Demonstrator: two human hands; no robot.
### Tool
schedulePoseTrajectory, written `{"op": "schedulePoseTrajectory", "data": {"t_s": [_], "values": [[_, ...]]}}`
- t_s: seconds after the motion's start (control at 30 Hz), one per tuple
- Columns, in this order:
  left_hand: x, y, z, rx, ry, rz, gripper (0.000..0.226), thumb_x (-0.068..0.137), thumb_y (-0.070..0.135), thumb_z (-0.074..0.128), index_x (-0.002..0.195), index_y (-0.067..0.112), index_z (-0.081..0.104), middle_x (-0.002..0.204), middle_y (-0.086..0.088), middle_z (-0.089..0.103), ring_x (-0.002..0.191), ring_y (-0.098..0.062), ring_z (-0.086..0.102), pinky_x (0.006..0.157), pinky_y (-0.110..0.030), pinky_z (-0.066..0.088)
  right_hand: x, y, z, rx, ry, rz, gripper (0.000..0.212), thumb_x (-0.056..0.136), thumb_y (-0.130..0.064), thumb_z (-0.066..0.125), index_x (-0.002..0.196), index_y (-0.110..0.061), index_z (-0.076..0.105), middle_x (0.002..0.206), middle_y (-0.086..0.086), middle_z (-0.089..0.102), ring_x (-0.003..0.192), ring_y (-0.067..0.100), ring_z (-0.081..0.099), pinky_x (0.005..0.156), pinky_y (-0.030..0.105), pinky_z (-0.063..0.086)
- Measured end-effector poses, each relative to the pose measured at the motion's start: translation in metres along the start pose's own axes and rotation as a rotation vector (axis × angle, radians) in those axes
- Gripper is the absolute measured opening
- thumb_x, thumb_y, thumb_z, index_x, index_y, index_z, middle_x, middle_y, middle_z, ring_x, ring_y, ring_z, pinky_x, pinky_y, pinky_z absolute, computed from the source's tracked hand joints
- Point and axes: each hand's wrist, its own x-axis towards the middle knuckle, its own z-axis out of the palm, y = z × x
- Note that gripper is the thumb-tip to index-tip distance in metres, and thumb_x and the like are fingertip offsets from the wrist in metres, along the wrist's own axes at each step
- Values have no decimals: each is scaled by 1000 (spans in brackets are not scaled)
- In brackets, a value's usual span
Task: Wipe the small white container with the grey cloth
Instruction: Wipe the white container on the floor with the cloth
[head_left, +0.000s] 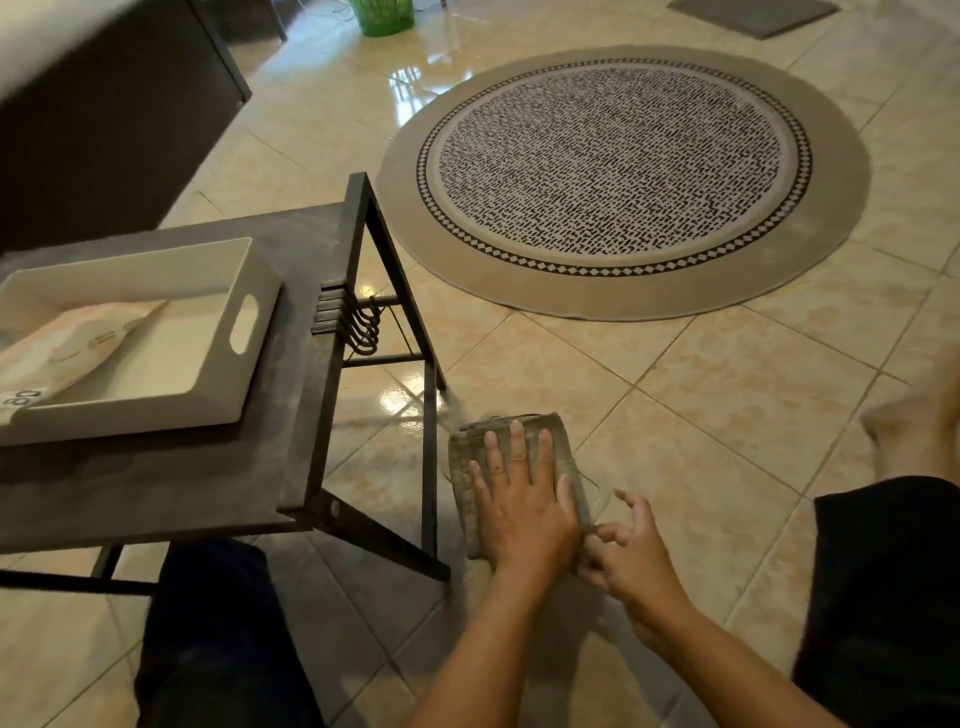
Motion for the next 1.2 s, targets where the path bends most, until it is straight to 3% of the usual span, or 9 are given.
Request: {"op": "schedulePoseTrajectory", "data": {"t_s": [0.13,0.2,0.3,0.4,0.5,0.7,0.93,1.07,1.2], "values": [[5,-6,-1,12,-11,70,63,99,50,15,153,36,-13,161,1,-26,143,-24,-35,114,-50,-23,31,-45,-17,-497,143,-262,32,100,-18,50,131,-23,56,114,7,64,102,22,60,83,32,46],[4,-8,-5,13,-19,83,63,99,51,15,153,36,-13,161,1,-27,144,-24,-34,115,-49,-22,53,-69,-15,-634,8,-300,29,99,-14,49,125,-19,63,119,10,64,105,22,59,85,31,46],[3,-12,-11,4,-36,87,63,99,51,13,153,37,-15,161,1,-29,143,-24,-35,115,-49,-22,71,-81,-9,-795,-284,-249,31,95,-7,51,122,-15,66,96,4,65,88,18,60,79,34,52],[5,-18,-14,-24,-37,32,62,100,51,14,150,37,-19,159,1,-31,142,-23,-37,115,-50,-22,71,-80,-10,-718,-432,-214,29,94,-1,53,120,-9,64,86,6,64,77,15,60,68,27,52],[12,-19,-16,-33,-22,-66,63,100,50,15,148,35,-23,156,1,-37,140,-24,-40,114,-52,-23,65,-63,-13,-576,-374,-230,27,97,-2,54,120,-17,59,84,9,64,74,16,60,63,22,50],[10,-2,-24,-82,-38,-90,62,103,47,19,149,31,-20,157,-1,-35,142,-24,-37,115,-51,-22,48,-26,-16,-287,-213,-161,33,95,3,53,120,-19,53,76,15,59,71,25,55,67,38,48],[30,-30,-24,24,-103,164,61,101,52,21,152,43,-12,161,1,-29,145,-23,-32,119,-54,-12,51,-36,-22,-328,-295,-152,49,97,-4,55,140,-27,45,87,11,63,85,24,66,85,45,61],[28,-31,-18,47,-72,153,63,100,54,17,151,41,-18,159,2,-33,144,-22,-34,118,-53,-14,64,-57,-19,-349,-424,-176,67,92,5,57,147,-29,38,90,14,59,85,24,63,81,45,62],[21,-32,-15,24,-34,50,65,98,55,15,151,39,-18,159,2,-33,144,-22,-34,117,-52,-16,64,-48,-18,-316,-371,-181,69,91,7,57,146,-30,39,90,14,58,80,23,62,81,51,61]]}}
